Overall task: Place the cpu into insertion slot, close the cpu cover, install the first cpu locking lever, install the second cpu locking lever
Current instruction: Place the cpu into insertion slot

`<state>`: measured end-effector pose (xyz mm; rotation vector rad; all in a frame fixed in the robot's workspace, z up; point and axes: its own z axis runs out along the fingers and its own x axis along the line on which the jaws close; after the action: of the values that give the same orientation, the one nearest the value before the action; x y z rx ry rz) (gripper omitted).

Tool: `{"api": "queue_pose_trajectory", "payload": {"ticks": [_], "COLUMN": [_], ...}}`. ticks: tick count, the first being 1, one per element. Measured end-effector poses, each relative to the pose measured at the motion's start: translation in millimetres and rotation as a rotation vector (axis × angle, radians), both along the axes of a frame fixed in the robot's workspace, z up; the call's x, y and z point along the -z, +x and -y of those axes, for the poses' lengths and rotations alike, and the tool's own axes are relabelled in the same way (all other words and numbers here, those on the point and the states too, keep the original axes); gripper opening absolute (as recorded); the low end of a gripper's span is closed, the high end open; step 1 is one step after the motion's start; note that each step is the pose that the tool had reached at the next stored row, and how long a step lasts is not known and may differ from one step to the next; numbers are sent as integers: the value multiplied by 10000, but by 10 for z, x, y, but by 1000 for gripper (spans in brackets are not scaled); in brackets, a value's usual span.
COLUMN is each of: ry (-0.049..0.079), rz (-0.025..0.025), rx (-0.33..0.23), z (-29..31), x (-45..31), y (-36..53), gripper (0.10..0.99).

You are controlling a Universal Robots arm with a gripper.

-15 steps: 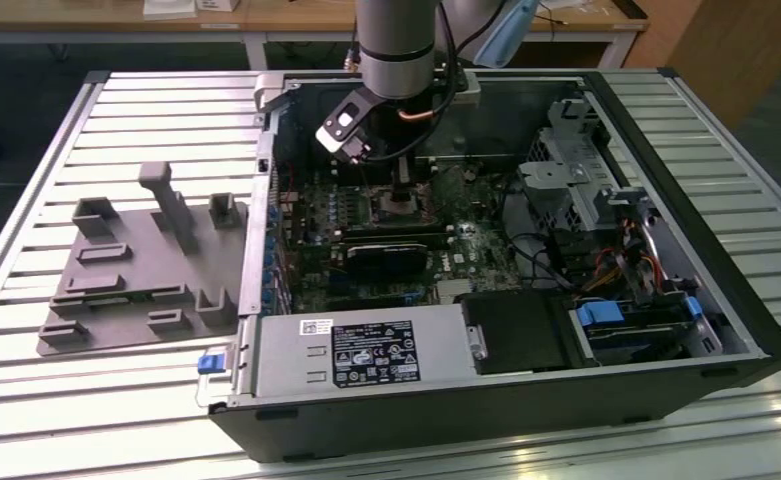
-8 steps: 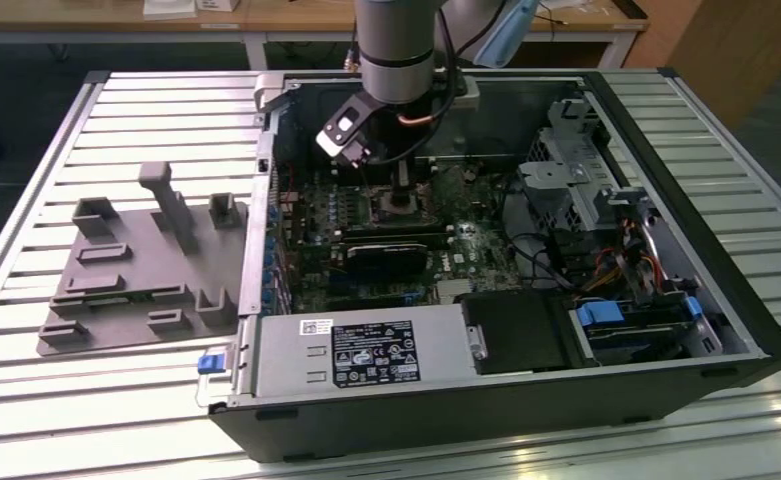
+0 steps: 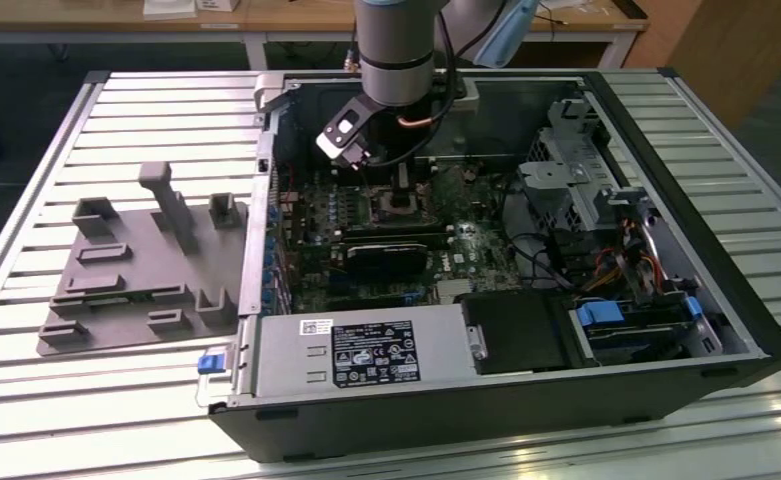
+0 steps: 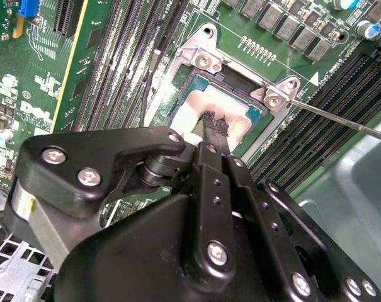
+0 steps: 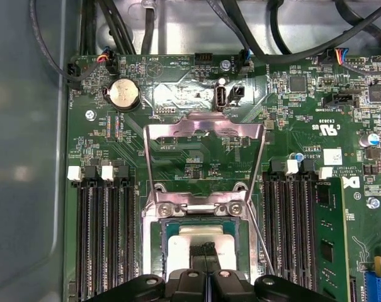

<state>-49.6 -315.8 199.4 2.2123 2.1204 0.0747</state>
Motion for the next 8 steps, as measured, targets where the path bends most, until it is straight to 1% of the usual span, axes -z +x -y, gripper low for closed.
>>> {"api": "queue_pose_trajectory", "payload": {"ticks": [6,8], "ry": [5,13], "rz": [4,9], "rx": [0,0], "z": [-1,-2], "x": [2,-9], "y": [1,2], "gripper": [102,102]}}
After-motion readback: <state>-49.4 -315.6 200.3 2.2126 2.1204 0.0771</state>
